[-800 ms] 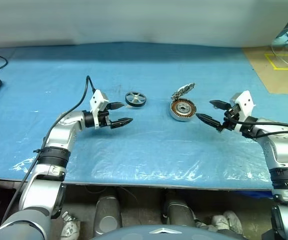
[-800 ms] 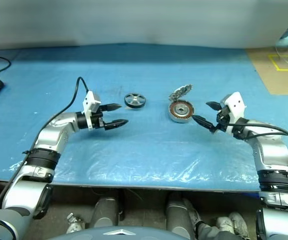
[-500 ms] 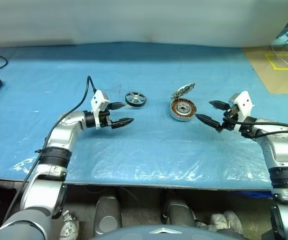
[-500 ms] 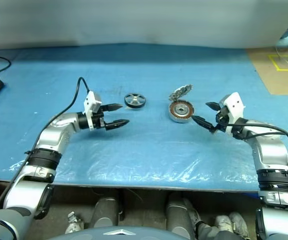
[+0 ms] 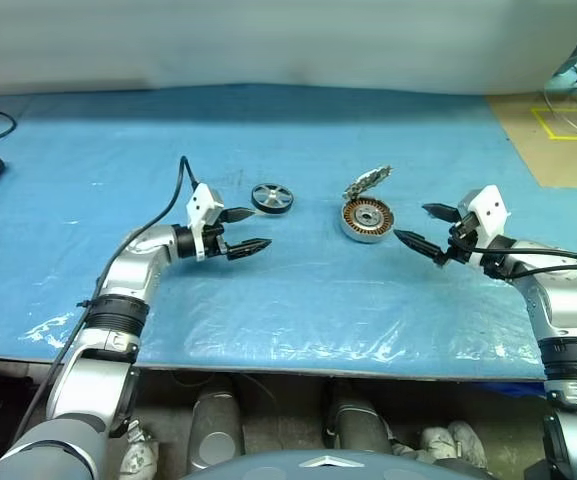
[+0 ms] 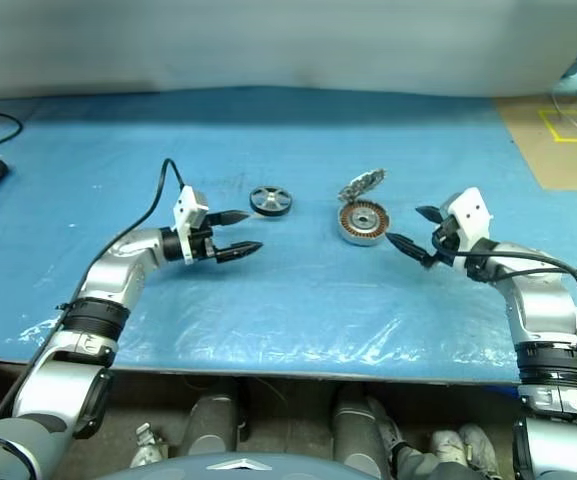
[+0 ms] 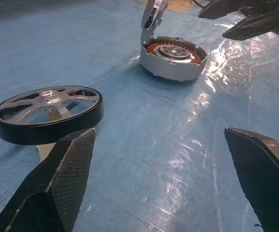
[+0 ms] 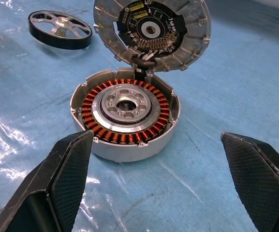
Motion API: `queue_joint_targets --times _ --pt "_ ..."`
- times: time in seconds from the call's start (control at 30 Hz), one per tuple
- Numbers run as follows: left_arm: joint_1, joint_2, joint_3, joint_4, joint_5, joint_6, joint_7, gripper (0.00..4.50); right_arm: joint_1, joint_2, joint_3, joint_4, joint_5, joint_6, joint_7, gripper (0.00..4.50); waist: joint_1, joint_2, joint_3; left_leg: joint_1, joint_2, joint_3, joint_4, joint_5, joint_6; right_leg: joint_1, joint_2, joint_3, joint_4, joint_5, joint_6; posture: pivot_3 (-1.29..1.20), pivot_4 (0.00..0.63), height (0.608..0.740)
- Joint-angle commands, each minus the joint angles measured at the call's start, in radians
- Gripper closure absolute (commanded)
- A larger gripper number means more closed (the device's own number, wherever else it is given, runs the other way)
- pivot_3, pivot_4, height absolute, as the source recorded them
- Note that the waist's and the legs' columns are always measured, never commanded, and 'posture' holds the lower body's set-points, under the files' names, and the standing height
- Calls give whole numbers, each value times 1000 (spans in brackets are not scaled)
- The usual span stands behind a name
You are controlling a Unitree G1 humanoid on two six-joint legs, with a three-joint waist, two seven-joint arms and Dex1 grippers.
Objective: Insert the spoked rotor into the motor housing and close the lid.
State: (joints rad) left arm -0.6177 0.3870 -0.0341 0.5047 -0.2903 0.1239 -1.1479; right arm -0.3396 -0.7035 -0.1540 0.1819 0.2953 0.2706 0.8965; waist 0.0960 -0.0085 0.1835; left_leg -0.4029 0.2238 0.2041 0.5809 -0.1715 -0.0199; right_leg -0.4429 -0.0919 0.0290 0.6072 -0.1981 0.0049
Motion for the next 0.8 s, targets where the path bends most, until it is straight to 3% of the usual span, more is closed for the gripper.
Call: queue_joint_targets --times 0.03,0.4,0.63,0.8 --pt "-19 0 6 -1 -1 -24 -7 0 -2 -24 -28 -29 5 -12 -2 25 0 0 0 0 0 0 0 0 0 0 0 0 0 0 0 0 150 740" --pt "-21 -5 7 14 3 -45 -1 0 -41 -49 9 -5 -12 -12 47 25 0 0 0 0 0 0 0 0 0 0 0 0 0 0 0 0 150 740" --pt "-12 -7 6 13 9 -56 8 0 -188 -139 188 115 -165 -114 202 25 -1 0 0 0 0 0 1 0 0 0 0 0 1 0 0 0 150 740" --pt "-14 -12 4 18 14 -59 12 0 -419 -146 369 329 -346 -312 323 25 -6 0 0 0 0 0 2 0 0 0 0 0 2 0 0 0 150 740"
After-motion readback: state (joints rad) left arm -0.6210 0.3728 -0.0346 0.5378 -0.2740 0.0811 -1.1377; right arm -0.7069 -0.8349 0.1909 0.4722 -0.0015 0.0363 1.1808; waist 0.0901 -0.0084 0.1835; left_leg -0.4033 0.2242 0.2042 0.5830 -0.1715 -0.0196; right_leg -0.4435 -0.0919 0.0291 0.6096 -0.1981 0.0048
